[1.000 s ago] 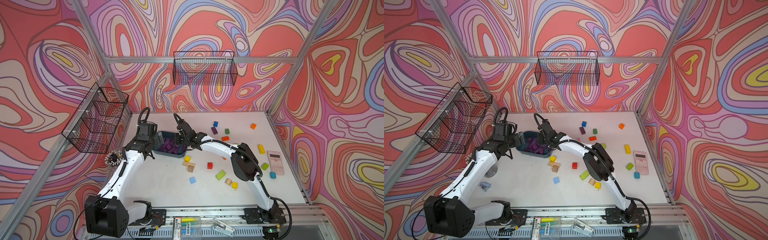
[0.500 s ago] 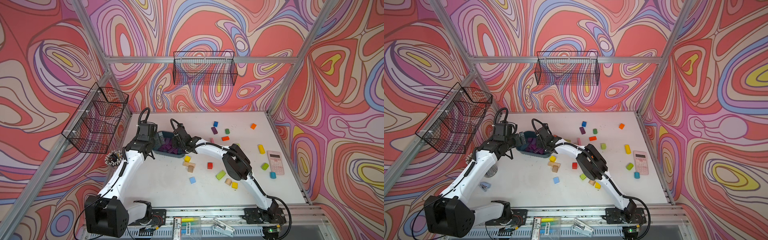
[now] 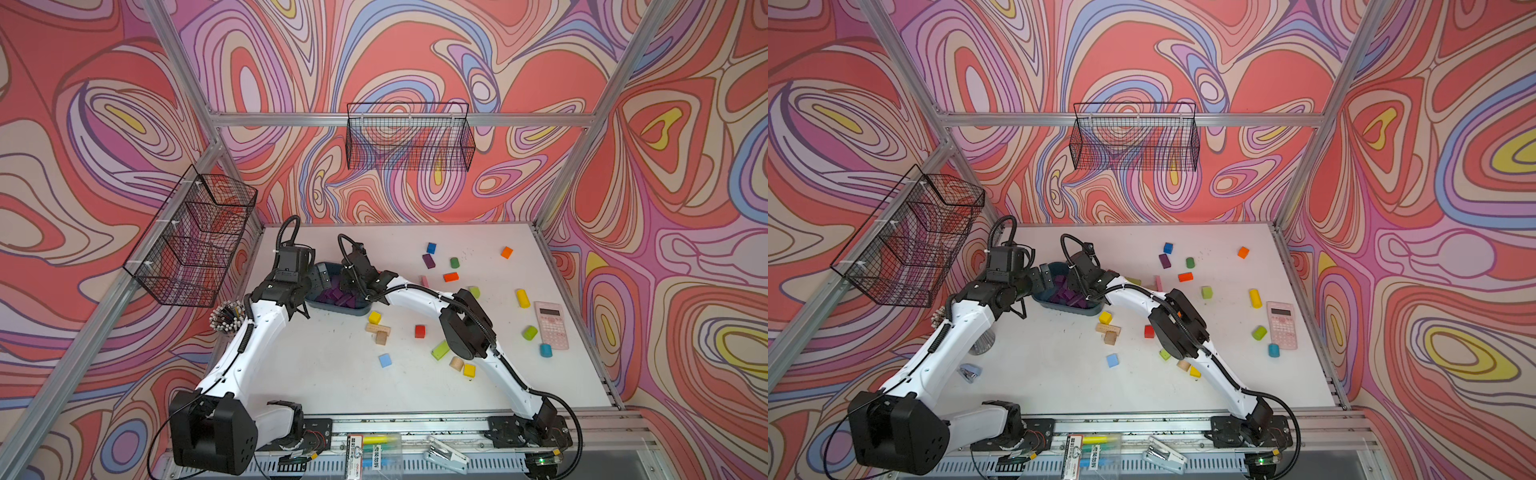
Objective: Pick purple bricks into the storage bin
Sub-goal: Place the building block in the storage box.
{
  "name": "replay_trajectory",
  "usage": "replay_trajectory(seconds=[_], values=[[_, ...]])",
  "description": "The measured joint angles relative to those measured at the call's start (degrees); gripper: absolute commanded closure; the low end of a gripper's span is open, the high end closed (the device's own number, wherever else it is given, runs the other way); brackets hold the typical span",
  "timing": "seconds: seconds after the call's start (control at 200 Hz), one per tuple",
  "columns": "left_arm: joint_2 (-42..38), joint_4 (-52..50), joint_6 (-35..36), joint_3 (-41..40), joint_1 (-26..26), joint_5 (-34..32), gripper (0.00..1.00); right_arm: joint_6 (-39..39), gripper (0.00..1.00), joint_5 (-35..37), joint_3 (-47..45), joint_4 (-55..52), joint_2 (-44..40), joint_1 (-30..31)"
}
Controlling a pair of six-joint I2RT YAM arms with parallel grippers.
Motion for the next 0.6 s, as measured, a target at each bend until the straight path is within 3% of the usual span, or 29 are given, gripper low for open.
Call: replay_trajectory(seconds=[0.205,0.601], values=[[0.0,0.0,0.0,0.0,0.0,0.0,0.00,0.0,0.49,-0.2,0.5,0.0,0.0,0.0],[-0.7,0.0,-0.1,-0.4,0.0,-0.4,0.00,-1.0,0.43,1.6,0.3,-0.2,-3.1,0.0]])
